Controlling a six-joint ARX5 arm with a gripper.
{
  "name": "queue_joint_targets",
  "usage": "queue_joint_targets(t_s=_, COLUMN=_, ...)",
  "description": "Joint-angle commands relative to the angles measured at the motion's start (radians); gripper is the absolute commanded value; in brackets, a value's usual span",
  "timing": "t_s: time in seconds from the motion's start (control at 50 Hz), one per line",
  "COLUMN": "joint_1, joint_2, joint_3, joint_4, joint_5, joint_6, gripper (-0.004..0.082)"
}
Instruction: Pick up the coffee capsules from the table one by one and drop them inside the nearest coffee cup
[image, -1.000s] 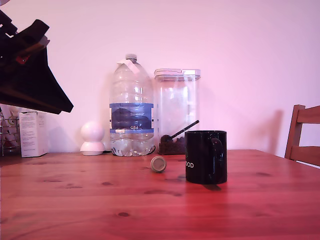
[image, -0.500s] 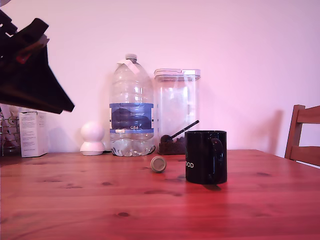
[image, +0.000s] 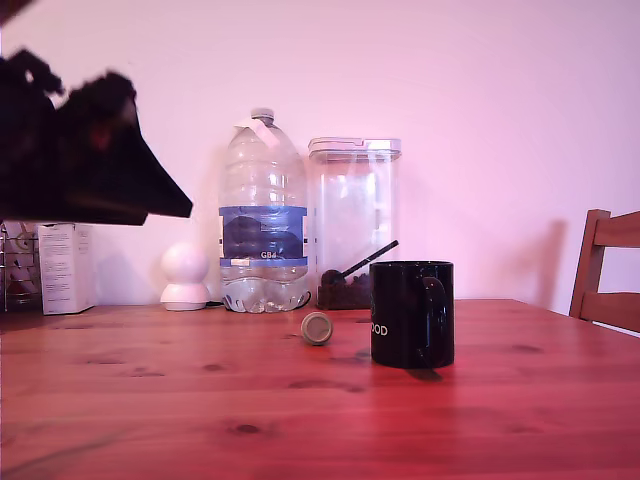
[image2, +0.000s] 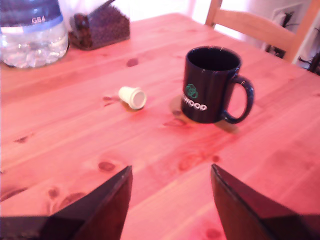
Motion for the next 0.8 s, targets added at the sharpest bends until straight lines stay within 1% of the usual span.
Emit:
queue_joint_targets(t_s=0.0, joint_1=0.005, joint_2=0.026, joint_3=-0.029, joint_4=0.091, joint_5=-0.007, joint_6=0.004, gripper=0.0452)
queue_joint_targets(t_s=0.2, joint_1=0.007, joint_2=0.158, joint_3=-0.041, joint_4=0.254, joint_5=-0.01, joint_6=0.003, gripper=0.0453)
queue_joint_targets(t_s=0.26, joint_1=0.008, joint_2=0.208, joint_3=-0.041, joint_4=0.324, joint_5=-0.011, joint_6=0.003, gripper=0.0455)
queue_joint_targets(t_s=0.4, joint_1=0.008, joint_2=0.335, joint_3=-0.041, joint_4=0.481, joint_5=-0.014, joint_6=-0.001, gripper=0.0542)
queue_joint_targets(t_s=0.46, joint_1=0.008, joint_2=0.386, joint_3=-0.041, joint_4=0.549, joint_5=-0.014, joint_6=-0.008, gripper=0.0545)
queue_joint_targets(t_s=0.56, joint_1=0.008, joint_2=0.463, joint_3=-0.041, joint_4=0.636, joint_5=-0.016, joint_6=-0.039, gripper=0.0546)
queue_joint_targets(t_s=0.6, joint_1=0.007, joint_2=0.492, joint_3=-0.04, joint_4=0.665, joint_5=-0.018, joint_6=-0.043, gripper=0.0546)
queue_joint_targets(t_s=0.66, joint_1=0.007, joint_2=0.53, joint_3=-0.04, joint_4=0.705, joint_5=-0.024, joint_6=-0.059, gripper=0.0546)
queue_joint_targets(t_s=0.76, joint_1=0.002, joint_2=0.591, joint_3=-0.04, joint_4=0.769, joint_5=-0.039, joint_6=-0.065, gripper=0.0546)
queue_joint_targets(t_s=0.78, joint_1=0.002, joint_2=0.603, joint_3=-0.039, joint_4=0.782, joint_5=-0.042, joint_6=-0.077, gripper=0.0546)
